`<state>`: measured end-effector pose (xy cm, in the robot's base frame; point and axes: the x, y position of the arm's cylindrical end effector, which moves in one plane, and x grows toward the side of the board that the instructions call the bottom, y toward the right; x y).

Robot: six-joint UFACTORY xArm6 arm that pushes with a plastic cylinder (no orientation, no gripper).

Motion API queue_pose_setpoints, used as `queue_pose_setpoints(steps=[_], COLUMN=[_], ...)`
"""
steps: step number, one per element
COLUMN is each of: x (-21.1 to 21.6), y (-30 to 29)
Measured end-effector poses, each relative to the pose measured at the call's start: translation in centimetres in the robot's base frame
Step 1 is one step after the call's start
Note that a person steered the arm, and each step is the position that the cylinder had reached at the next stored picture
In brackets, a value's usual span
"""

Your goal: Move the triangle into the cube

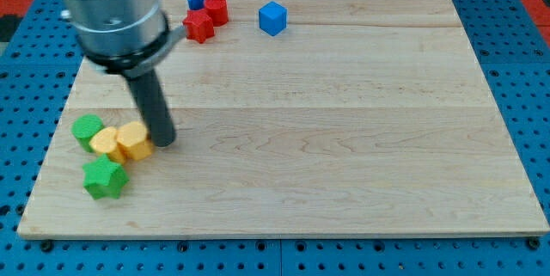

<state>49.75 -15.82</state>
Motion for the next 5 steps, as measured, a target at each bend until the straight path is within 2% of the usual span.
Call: queue_pose_setpoints(steps=[3, 5], x=[-0.9, -5.1], y=[0.5, -2.4])
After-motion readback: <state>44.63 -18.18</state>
